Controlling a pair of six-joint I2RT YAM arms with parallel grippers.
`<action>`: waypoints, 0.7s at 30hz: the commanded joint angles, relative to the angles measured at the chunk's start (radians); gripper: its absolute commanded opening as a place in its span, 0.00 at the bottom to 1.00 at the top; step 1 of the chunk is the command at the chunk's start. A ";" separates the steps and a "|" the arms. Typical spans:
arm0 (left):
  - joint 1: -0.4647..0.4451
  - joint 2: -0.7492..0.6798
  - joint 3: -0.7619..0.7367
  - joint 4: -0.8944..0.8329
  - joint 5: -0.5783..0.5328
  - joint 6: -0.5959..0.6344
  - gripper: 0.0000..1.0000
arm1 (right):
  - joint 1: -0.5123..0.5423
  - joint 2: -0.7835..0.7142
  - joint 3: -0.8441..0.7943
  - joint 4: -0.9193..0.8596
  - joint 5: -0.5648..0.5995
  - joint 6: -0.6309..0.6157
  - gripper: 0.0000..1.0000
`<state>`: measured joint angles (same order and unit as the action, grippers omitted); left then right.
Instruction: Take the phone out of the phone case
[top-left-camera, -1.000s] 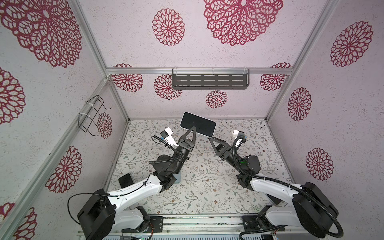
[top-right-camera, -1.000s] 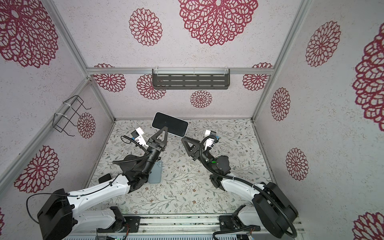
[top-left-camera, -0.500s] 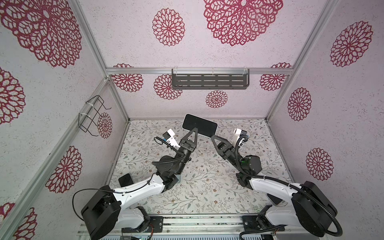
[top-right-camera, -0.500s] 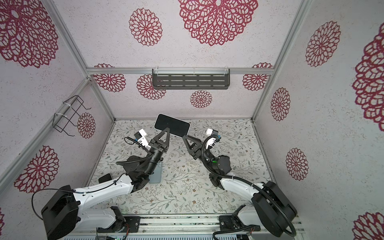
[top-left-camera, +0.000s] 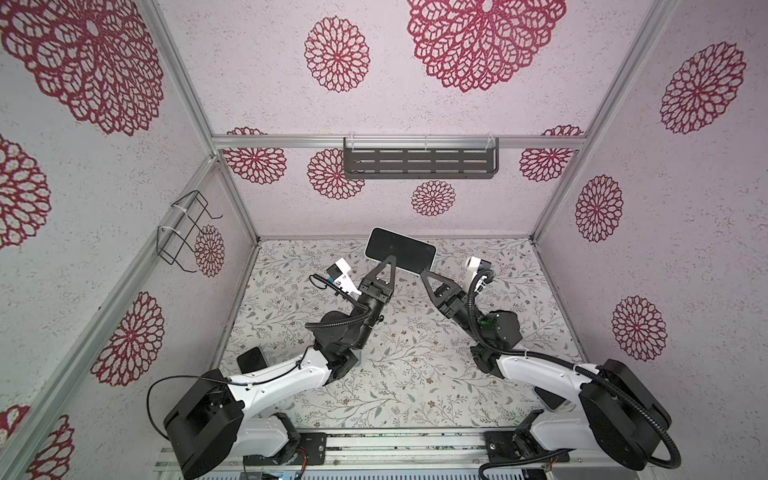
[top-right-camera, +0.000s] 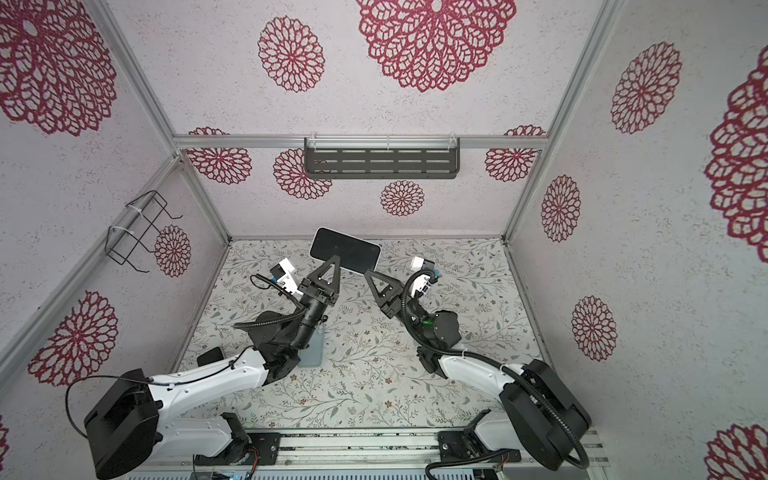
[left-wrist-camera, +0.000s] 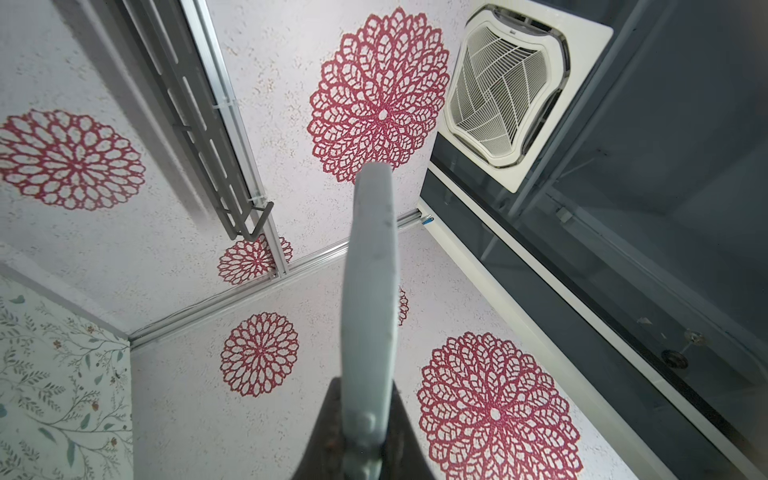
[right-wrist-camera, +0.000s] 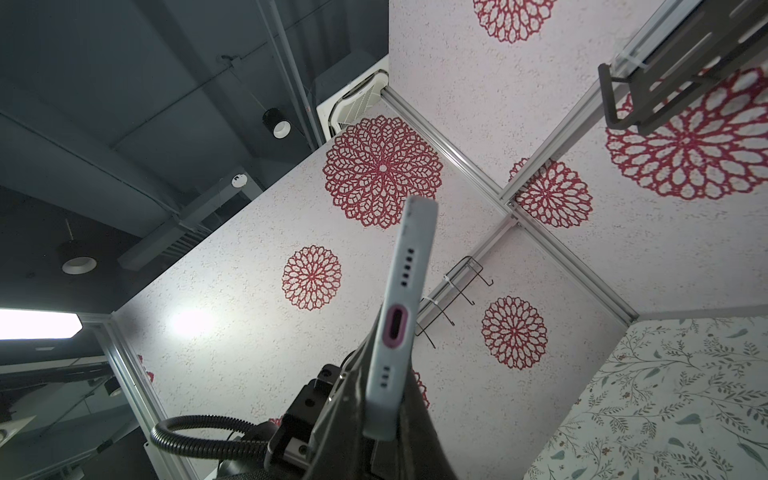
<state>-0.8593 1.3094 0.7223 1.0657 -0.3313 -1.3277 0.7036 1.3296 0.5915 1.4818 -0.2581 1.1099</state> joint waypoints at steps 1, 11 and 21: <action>0.007 -0.011 0.041 -0.087 -0.022 -0.159 0.00 | 0.008 -0.012 0.013 0.119 -0.057 -0.071 0.05; 0.046 0.060 0.129 -0.113 0.103 -0.404 0.00 | 0.002 0.022 -0.013 0.203 -0.211 -0.225 0.05; 0.080 0.013 0.208 -0.266 0.229 -0.430 0.00 | -0.075 0.029 0.038 0.203 -0.431 -0.275 0.11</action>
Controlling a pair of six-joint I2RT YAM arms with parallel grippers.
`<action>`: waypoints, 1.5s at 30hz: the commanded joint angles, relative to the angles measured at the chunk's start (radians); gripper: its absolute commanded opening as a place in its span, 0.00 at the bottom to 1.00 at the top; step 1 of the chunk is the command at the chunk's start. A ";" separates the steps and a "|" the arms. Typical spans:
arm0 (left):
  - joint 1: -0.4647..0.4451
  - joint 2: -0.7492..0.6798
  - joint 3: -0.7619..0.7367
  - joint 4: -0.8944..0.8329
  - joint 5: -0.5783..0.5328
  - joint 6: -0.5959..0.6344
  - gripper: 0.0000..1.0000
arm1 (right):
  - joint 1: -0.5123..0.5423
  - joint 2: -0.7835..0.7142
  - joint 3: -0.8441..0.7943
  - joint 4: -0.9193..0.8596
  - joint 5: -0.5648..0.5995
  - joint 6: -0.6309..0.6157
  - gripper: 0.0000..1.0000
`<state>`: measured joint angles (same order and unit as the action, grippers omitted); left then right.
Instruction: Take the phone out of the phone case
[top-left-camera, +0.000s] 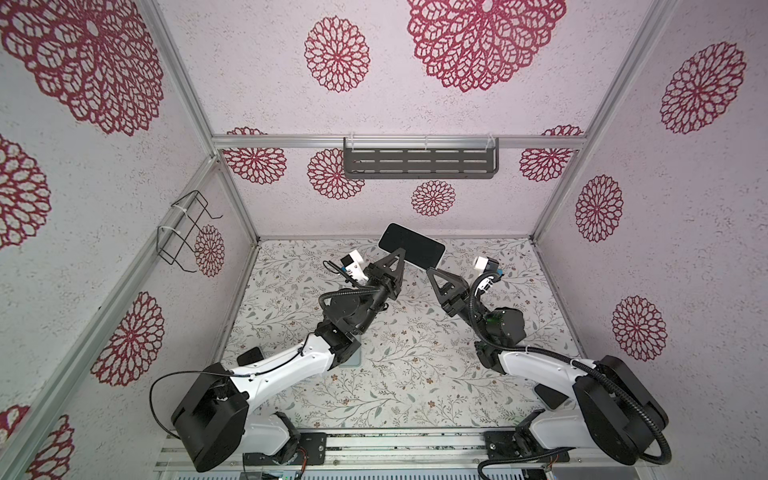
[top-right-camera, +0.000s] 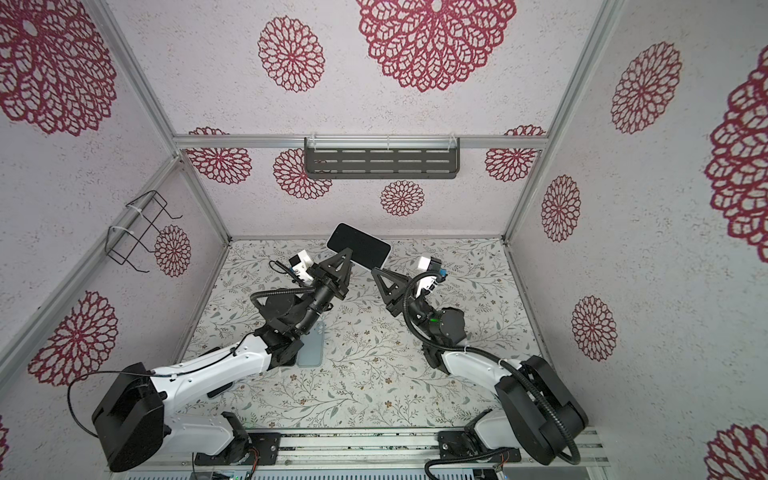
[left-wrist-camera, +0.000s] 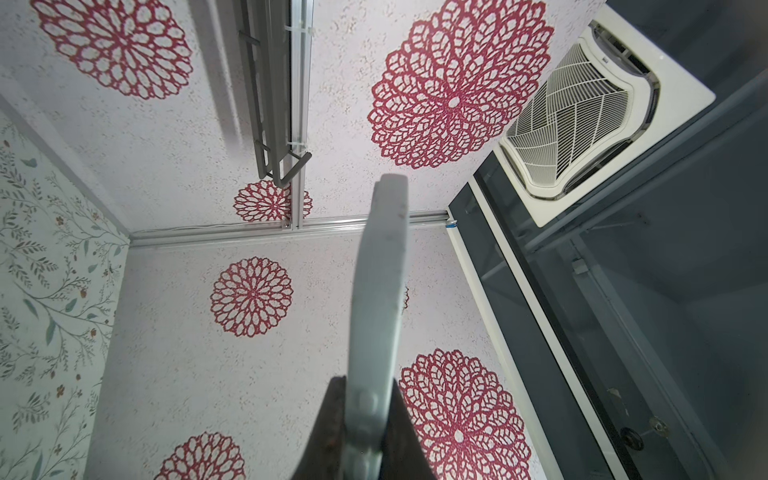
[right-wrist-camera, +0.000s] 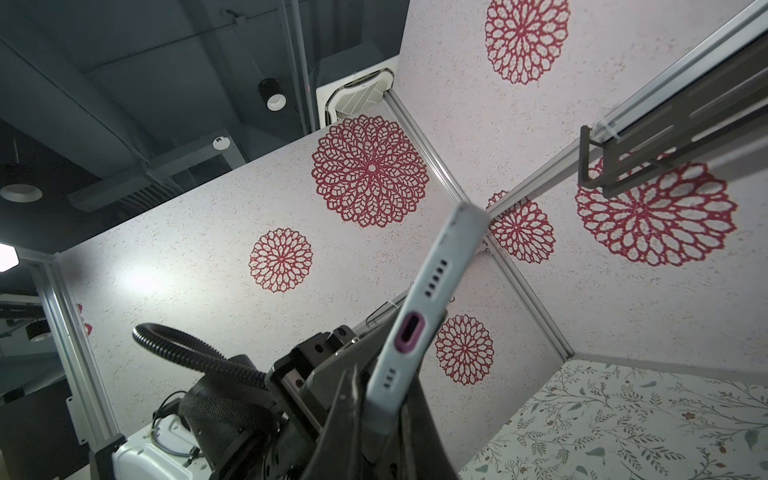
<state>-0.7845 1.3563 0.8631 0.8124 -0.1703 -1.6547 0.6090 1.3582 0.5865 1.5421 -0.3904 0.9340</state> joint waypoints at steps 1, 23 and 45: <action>0.005 -0.034 0.075 -0.022 0.079 -0.104 0.00 | 0.016 0.001 0.046 0.142 -0.308 -0.115 0.11; 0.036 -0.021 0.168 -0.099 0.226 -0.078 0.00 | -0.089 -0.073 0.089 0.078 -0.404 -0.282 0.41; 0.036 -0.002 0.128 -0.007 0.191 -0.073 0.00 | -0.089 -0.093 0.066 0.121 -0.146 -0.159 0.63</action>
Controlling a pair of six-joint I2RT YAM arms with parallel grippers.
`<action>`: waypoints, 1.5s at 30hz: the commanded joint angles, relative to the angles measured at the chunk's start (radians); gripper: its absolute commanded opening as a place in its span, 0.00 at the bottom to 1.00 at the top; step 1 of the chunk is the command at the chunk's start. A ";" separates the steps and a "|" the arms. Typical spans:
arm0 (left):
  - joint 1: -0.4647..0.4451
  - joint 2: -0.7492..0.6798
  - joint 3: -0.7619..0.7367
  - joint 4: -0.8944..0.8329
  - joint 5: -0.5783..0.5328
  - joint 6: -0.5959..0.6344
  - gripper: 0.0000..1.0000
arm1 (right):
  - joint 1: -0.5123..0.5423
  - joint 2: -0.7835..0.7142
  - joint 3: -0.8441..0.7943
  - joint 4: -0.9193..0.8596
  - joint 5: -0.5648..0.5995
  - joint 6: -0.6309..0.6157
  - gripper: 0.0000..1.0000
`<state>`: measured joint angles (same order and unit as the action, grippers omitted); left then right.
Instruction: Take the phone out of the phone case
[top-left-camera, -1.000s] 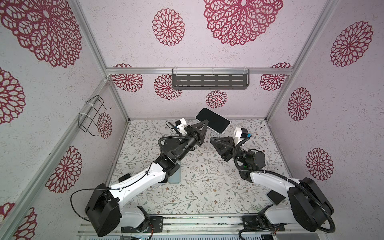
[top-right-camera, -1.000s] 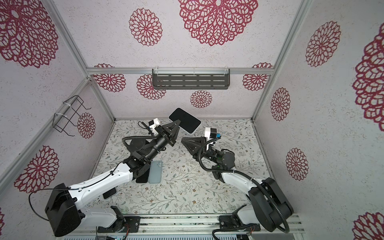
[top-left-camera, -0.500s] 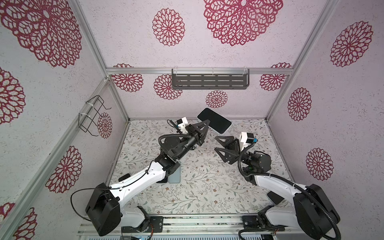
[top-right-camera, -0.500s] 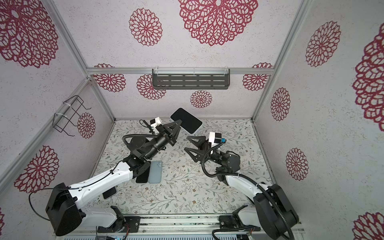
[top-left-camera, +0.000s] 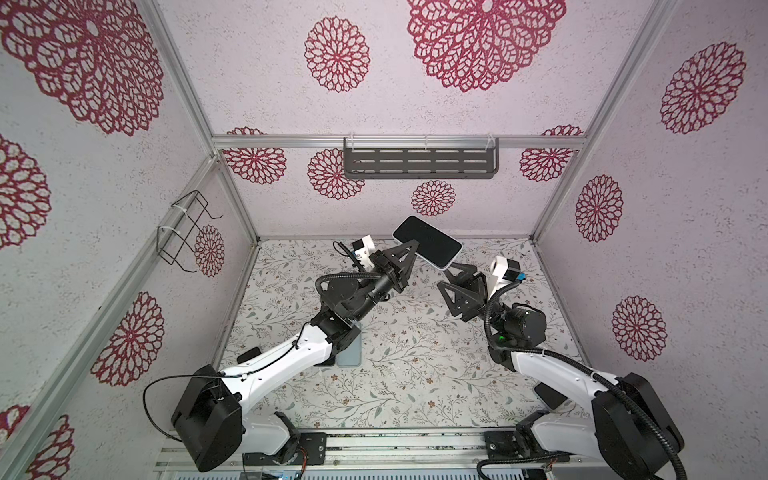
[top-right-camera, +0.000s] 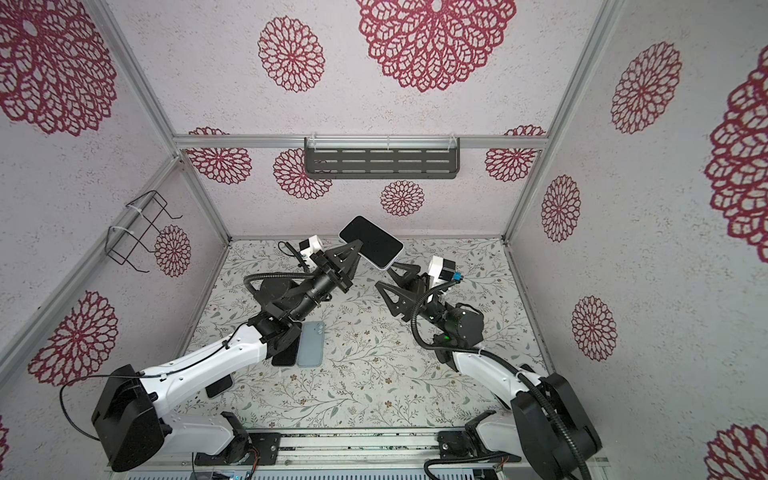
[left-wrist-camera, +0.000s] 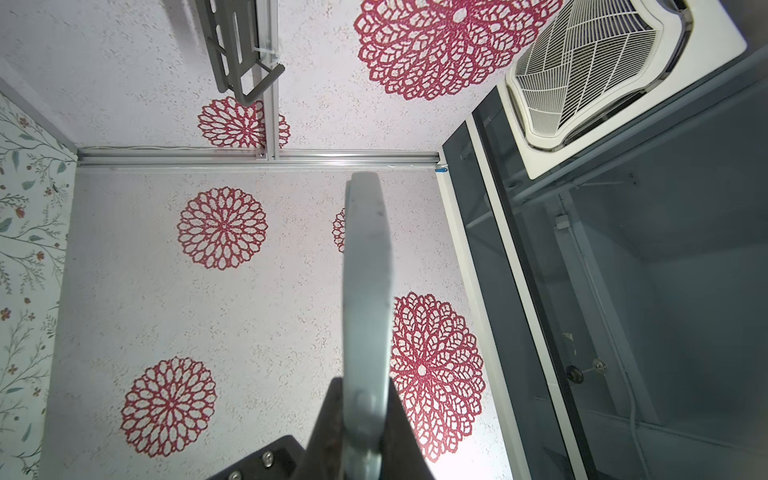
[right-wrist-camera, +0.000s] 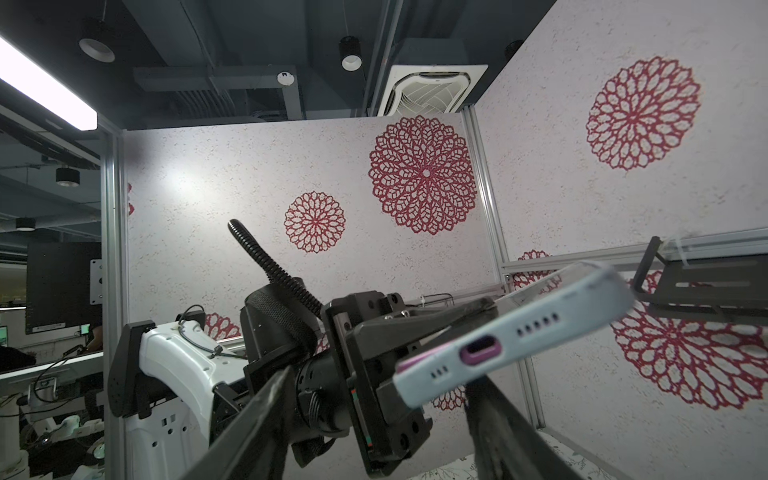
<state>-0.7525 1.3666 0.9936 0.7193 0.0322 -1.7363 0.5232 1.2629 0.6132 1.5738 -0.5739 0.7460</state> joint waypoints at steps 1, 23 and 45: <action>0.004 -0.013 -0.004 0.087 -0.013 0.010 0.00 | -0.002 0.008 0.044 0.093 0.037 0.036 0.61; 0.001 -0.017 0.027 0.059 0.009 0.009 0.00 | -0.022 0.041 0.051 0.111 0.002 -0.005 0.13; 0.136 -0.103 0.110 -0.124 0.279 0.114 0.00 | -0.187 0.005 -0.041 0.102 -0.110 0.017 0.44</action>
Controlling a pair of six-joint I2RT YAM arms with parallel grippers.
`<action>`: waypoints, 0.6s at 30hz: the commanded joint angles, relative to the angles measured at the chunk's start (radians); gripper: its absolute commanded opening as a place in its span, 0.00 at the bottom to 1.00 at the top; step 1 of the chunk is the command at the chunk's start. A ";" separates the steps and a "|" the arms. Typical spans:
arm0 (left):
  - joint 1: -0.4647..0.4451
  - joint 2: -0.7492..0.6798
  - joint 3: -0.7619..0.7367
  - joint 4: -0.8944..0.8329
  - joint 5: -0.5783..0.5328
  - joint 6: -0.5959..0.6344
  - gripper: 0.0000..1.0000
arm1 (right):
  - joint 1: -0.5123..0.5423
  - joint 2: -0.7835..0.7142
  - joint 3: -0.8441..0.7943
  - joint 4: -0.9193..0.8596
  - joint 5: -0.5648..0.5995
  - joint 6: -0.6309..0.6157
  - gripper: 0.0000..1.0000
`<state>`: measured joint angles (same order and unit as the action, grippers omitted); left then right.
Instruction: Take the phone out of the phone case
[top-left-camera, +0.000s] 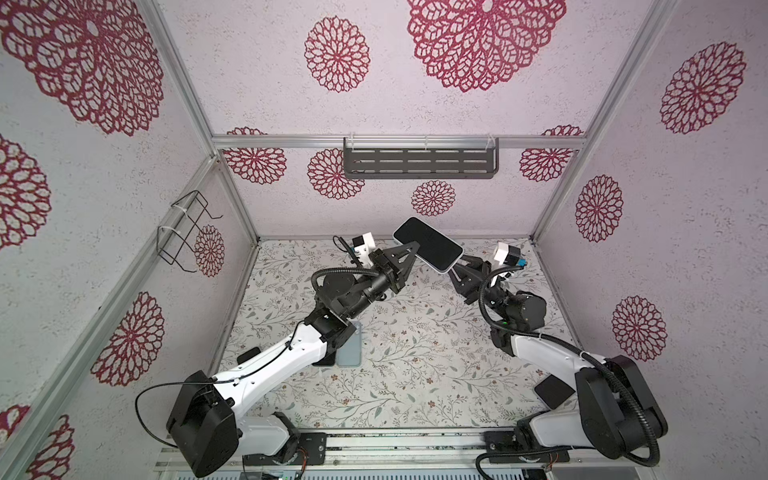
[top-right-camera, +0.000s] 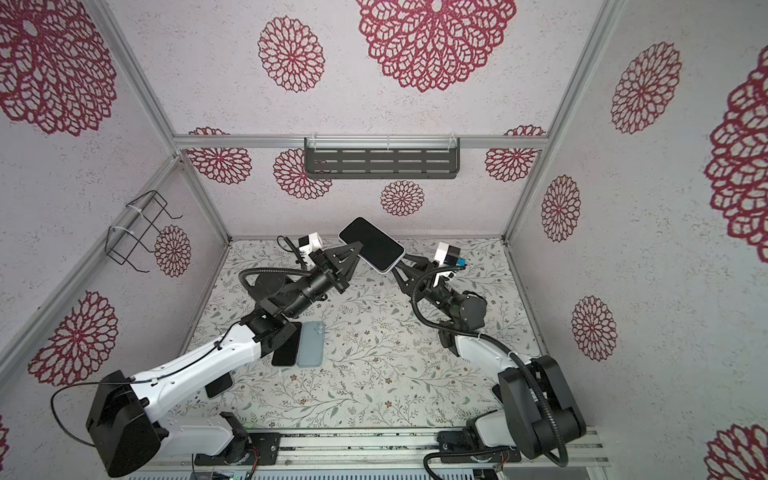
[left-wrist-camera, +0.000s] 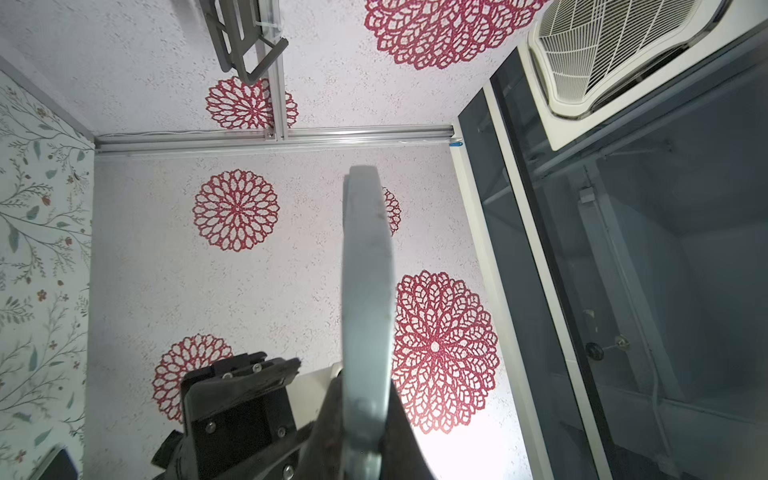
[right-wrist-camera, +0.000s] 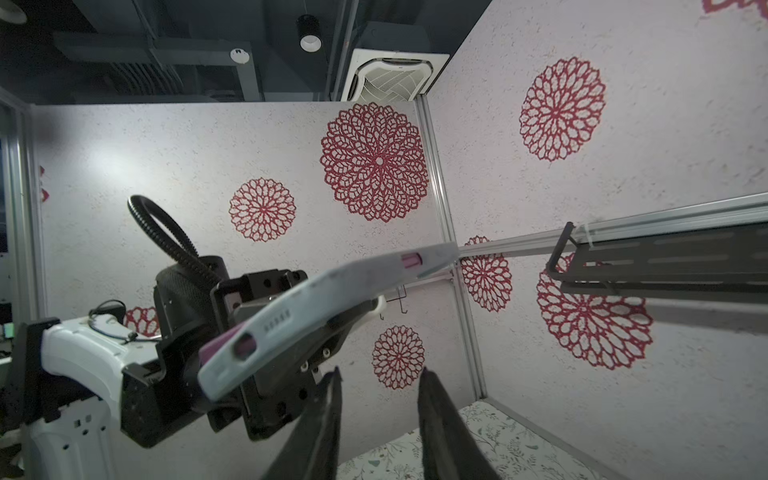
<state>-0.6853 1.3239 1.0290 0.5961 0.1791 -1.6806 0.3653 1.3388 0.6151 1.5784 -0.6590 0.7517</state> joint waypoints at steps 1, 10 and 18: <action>0.098 -0.066 0.096 -0.038 0.194 0.085 0.00 | -0.047 -0.092 -0.061 0.087 -0.040 0.026 0.47; 0.272 -0.008 0.379 -0.462 0.804 0.511 0.00 | -0.109 -0.290 0.014 -0.400 -0.268 0.005 0.68; 0.301 0.129 0.648 -0.950 0.911 0.949 0.00 | -0.092 -0.278 0.076 -0.406 -0.393 0.042 0.68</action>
<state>-0.3973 1.4147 1.6249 -0.1715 1.0058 -0.9394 0.2649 1.0573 0.6540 1.1660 -0.9730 0.7826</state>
